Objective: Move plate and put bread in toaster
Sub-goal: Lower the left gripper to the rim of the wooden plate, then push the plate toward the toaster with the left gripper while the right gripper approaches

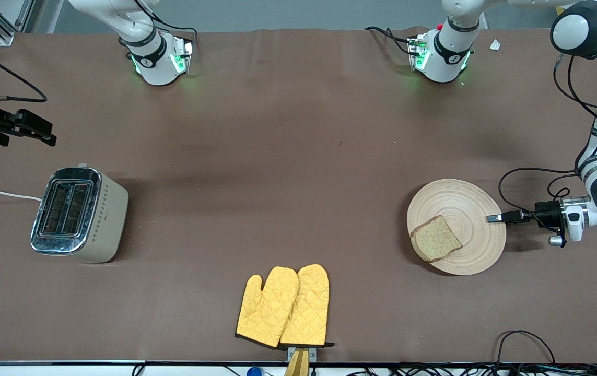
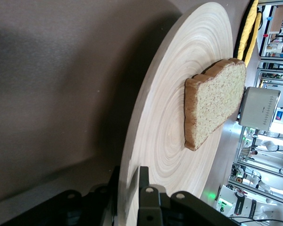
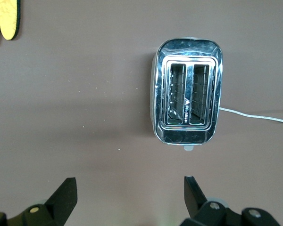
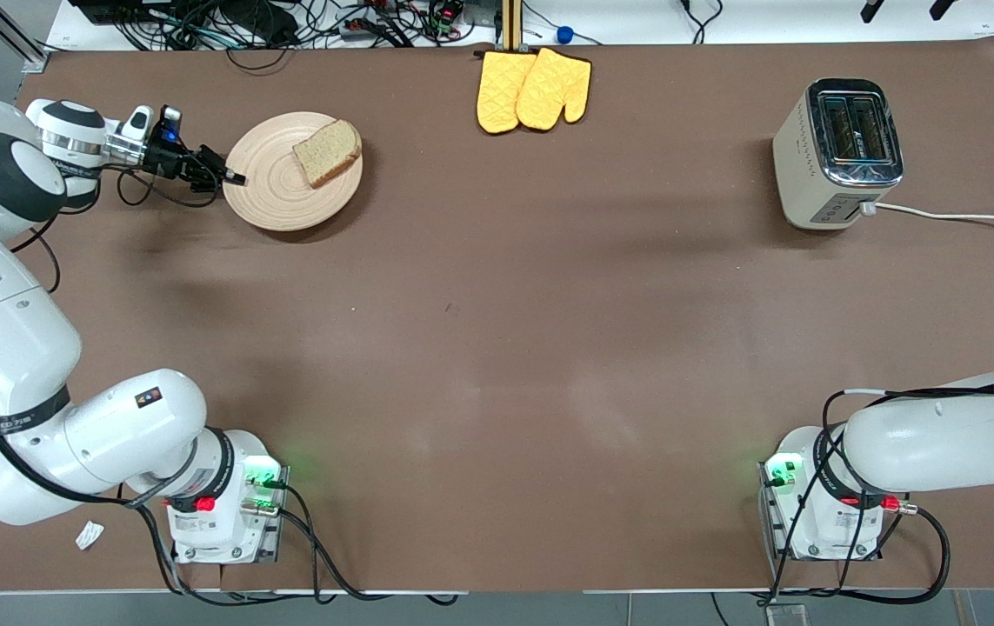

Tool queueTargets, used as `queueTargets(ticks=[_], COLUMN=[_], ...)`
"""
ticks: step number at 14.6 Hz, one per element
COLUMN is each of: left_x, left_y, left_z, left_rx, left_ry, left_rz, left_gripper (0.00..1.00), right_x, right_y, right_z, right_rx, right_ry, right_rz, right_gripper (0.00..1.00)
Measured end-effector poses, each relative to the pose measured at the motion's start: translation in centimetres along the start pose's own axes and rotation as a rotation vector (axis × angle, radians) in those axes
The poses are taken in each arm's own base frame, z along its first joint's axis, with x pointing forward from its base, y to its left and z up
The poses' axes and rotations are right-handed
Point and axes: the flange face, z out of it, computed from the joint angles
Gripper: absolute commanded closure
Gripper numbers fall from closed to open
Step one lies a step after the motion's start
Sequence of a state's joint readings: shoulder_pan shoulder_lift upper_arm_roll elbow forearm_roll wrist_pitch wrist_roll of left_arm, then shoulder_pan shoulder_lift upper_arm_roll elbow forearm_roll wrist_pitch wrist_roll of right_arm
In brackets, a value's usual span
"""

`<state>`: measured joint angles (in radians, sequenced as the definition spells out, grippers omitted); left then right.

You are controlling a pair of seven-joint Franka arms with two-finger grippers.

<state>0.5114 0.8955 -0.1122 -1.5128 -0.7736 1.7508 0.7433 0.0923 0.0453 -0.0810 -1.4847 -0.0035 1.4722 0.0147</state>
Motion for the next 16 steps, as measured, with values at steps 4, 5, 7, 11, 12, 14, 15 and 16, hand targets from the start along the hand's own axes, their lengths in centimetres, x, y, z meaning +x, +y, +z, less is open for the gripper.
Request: queueTargets(ticks=[4,5,7,11,12,14,15,16], left_x=[1.0,1.3,2.0,3.8,4.0,4.1,3.9,3.4], left_y=[2.1,2.7,4.6,10.9,12.8,17.0,19.2,21.3], left_z=[0.9,1.4,3.0,7.5,9.5,15.3,18.8,22.1], left_rx=[-0.035,-0.042,-0.066,-0.138,-0.151,-0.15,-0.136,-0.122], left_ry=[-0.008,-0.01,-0.026,-0.083,-0.112,-0.204,-0.252,-0.296], left_rz=[0.045,0.057,0.088,0.178,0.202,0.228,0.223,0.214], left_gripper=[0.99,0.99,0.99,0.99,0.99,0.99,0.99,0.99], right_x=[0.1,0.2,0.2,0.6,0.7,1.1,1.5,2.0], right_y=[0.0,0.0,0.0,-1.1,-1.7,-3.6,-5.1,-6.7], right_z=[-0.1,-0.1,-0.2,-0.6,-0.6,0.4,1.5,2.9], right_rx=[0.0,0.0,0.0,0.001,0.001,0.003,0.004,0.004], right_ry=[0.013,0.015,0.019,0.063,0.069,0.074,0.078,0.079], right_rz=[0.0,0.0,0.001,-0.015,-0.014,-0.012,-0.006,-0.001], right_gripper=[0.0,0.0,0.0,0.0,0.0,0.0,0.0,0.0])
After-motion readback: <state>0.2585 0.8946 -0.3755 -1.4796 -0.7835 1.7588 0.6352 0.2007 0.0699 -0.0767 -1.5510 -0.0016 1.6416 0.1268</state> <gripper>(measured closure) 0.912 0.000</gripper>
